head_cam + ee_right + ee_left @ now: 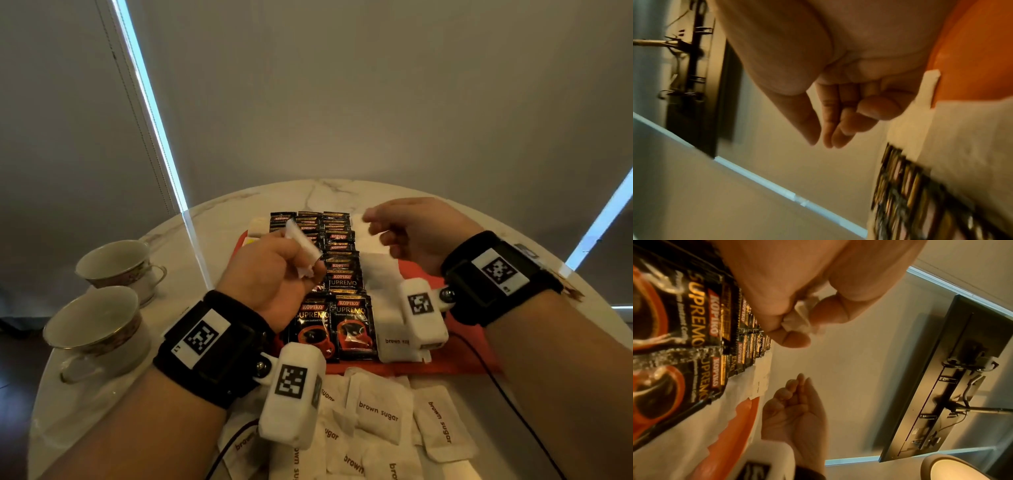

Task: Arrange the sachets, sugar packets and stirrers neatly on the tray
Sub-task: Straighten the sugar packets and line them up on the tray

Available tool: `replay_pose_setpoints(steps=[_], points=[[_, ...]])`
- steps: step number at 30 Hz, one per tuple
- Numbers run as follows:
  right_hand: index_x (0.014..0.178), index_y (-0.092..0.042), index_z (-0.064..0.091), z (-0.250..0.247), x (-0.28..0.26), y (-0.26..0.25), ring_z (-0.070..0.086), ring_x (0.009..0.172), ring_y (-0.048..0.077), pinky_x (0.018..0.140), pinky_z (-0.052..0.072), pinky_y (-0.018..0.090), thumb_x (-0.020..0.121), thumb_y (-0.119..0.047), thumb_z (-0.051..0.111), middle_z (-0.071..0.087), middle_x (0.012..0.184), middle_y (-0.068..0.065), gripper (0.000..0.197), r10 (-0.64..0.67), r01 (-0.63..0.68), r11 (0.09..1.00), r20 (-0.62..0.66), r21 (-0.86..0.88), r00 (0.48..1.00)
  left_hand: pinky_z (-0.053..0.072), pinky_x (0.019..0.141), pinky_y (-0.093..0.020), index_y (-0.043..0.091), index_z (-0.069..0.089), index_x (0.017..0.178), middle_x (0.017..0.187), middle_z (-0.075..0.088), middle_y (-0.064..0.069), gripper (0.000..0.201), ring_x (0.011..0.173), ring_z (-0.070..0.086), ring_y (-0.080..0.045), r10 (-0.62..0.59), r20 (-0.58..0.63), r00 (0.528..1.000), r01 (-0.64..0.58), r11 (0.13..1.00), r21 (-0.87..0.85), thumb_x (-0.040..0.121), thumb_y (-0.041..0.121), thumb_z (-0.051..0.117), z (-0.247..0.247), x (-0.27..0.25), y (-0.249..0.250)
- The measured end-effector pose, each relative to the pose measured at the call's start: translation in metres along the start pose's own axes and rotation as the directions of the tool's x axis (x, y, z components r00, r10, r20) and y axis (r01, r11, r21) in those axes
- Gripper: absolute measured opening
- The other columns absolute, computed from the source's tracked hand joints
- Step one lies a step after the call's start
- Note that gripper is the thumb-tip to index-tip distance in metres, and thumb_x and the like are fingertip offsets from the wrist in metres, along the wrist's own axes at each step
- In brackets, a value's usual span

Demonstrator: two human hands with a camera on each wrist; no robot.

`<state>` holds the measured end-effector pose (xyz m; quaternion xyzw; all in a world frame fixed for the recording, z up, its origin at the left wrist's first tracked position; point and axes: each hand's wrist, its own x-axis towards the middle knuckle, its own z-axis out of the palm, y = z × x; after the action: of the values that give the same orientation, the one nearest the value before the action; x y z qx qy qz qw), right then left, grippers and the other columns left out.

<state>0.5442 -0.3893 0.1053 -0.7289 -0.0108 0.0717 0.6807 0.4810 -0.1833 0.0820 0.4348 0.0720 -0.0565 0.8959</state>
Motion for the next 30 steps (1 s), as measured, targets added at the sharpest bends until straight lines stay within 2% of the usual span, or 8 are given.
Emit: replay_pose_setpoints(steps=[3,6,14,16,21,24,27,30], points=[[0.097,-0.010,0.075,0.026,-0.025,-0.002,0.054,0.061,0.010,0.054,0.039,0.024,0.084,-0.030,0.078,0.067,0.078,0.000,0.024,-0.003,0.027,0.992,0.200,-0.120,0.980,0.059,0.060,-0.028,0.000,0.056,0.123,0.114,0.060,-0.022,0.049,0.088,0.064,-0.031,0.081,0.009,0.997,-0.081,0.993,0.089,0.084,-0.026,0.042,0.002,-0.002,-0.002],[0.092,-0.017,0.075,0.042,-0.033,0.006,0.055,0.064,0.010,0.058,0.042,0.027,0.079,-0.036,0.083,0.070,0.082,0.000,0.025,-0.050,0.090,0.972,0.184,-0.216,0.982,0.062,0.067,-0.031,0.009,0.057,0.122,0.117,0.068,-0.021,0.048,0.098,0.074,-0.035,0.173,0.000,0.985,-0.171,0.971,0.167,0.086,-0.023,0.055,0.001,-0.002,-0.003],[0.088,-0.007,0.064,0.043,-0.034,0.009,0.062,0.073,0.022,0.064,0.055,0.033,0.090,-0.002,0.068,0.068,0.078,0.007,0.007,-0.131,0.126,0.988,0.060,0.085,0.990,0.062,0.063,-0.032,0.008,0.064,0.120,0.108,0.076,-0.015,0.043,0.084,0.079,-0.023,0.161,0.004,0.987,-0.157,0.958,0.241,0.089,-0.020,0.055,0.000,-0.003,-0.002],[0.087,-0.007,0.061,0.042,-0.035,0.008,0.064,0.072,0.023,0.065,0.056,0.035,0.090,0.005,0.062,0.069,0.078,0.010,0.012,-0.130,0.117,0.982,0.074,0.150,0.989,0.059,0.055,-0.029,0.006,0.065,0.115,0.102,0.074,-0.013,0.031,0.072,0.075,-0.016,0.148,-0.023,0.989,-0.138,0.961,0.240,0.092,-0.012,0.054,0.002,-0.003,-0.001],[0.088,-0.006,0.064,0.042,-0.037,0.012,0.062,0.077,0.026,0.062,0.057,0.033,0.090,0.007,0.061,0.069,0.084,0.012,0.014,-0.163,0.150,0.980,0.101,0.130,0.981,0.031,0.036,-0.017,0.007,0.068,0.110,0.081,0.066,-0.004,0.016,0.050,0.045,-0.006,0.104,-0.008,0.995,-0.097,0.949,0.301,0.097,0.016,0.067,-0.001,-0.004,-0.001],[0.101,-0.002,0.067,0.044,-0.038,0.014,0.066,0.079,0.023,0.064,0.057,0.031,0.091,0.001,0.066,0.070,0.093,0.014,0.010,-0.165,0.148,0.978,0.118,0.145,0.979,0.030,0.034,-0.017,0.007,0.069,0.107,0.077,0.065,-0.004,0.012,0.045,0.043,-0.006,0.146,0.036,0.989,-0.147,0.894,0.423,0.095,0.012,0.071,-0.004,-0.005,-0.003],[0.111,0.000,0.068,0.044,-0.036,0.017,0.070,0.082,0.021,0.064,0.059,0.028,0.085,-0.008,0.075,0.074,0.102,0.015,0.028,-0.141,0.127,0.987,0.148,0.103,0.979,0.029,0.034,-0.018,0.011,0.068,0.093,0.069,0.063,-0.001,0.004,0.044,0.041,-0.006,0.183,0.007,0.983,-0.166,0.875,0.454,0.094,0.009,0.071,-0.002,-0.006,-0.001],[0.107,0.001,0.069,0.044,-0.036,0.018,0.070,0.075,0.018,0.059,0.058,0.024,0.084,-0.007,0.077,0.076,0.093,0.014,0.026,-0.164,0.162,0.986,0.126,0.027,0.978,0.029,0.034,-0.018,0.013,0.067,0.086,0.067,0.059,-0.003,0.010,0.045,0.040,-0.008,0.199,-0.034,0.980,-0.163,0.879,0.448,0.095,0.009,0.070,-0.003,-0.004,-0.002]])
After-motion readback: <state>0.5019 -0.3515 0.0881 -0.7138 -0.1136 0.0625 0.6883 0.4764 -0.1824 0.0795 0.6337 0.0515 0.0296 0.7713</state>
